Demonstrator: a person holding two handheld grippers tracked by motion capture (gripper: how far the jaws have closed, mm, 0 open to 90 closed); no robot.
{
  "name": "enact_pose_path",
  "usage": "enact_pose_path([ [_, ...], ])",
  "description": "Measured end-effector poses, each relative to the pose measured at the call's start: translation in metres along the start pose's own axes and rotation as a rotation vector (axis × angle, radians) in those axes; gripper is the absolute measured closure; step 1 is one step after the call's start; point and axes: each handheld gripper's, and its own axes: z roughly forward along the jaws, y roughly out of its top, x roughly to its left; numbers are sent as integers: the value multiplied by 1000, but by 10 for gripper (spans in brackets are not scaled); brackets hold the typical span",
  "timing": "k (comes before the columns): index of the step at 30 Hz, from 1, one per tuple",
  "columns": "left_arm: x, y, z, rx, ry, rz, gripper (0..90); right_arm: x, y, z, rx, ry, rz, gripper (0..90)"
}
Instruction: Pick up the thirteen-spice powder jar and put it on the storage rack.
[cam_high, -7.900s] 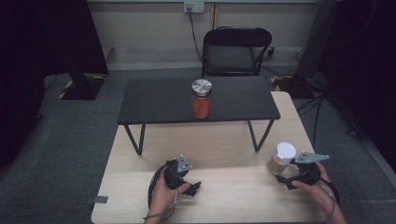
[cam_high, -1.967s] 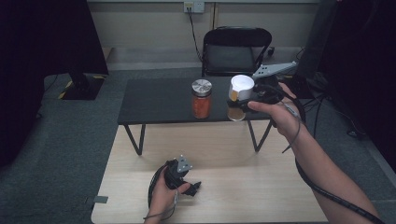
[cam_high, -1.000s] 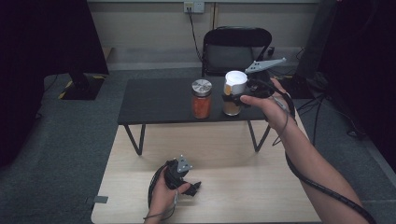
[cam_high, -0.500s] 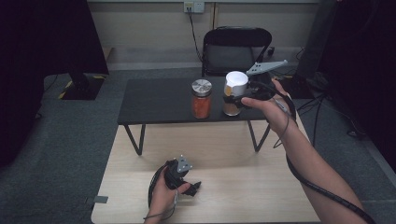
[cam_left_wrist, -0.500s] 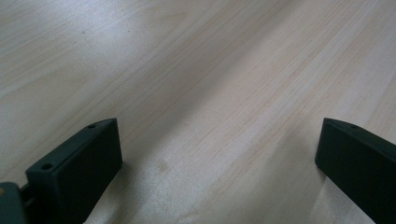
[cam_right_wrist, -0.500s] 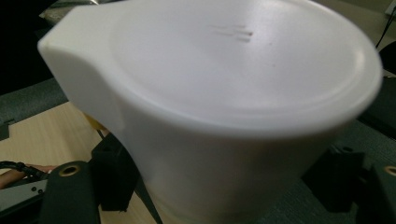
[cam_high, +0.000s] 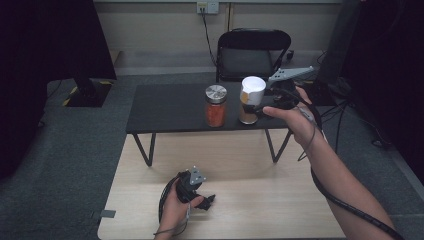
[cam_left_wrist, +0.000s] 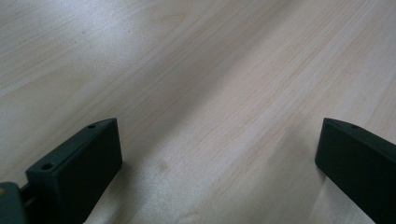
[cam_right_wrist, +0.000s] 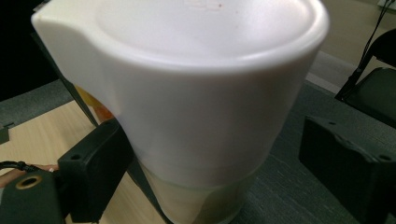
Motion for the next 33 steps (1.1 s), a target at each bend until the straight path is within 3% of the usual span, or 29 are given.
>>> enact_pose_path([
  [9, 0, 0, 0, 0, 0, 0, 0, 2, -5, -3, -13, -11, 17, 11],
  [33, 0, 0, 0, 0, 0, 0, 0, 1, -20, -14, -32, 12, 12, 9],
])
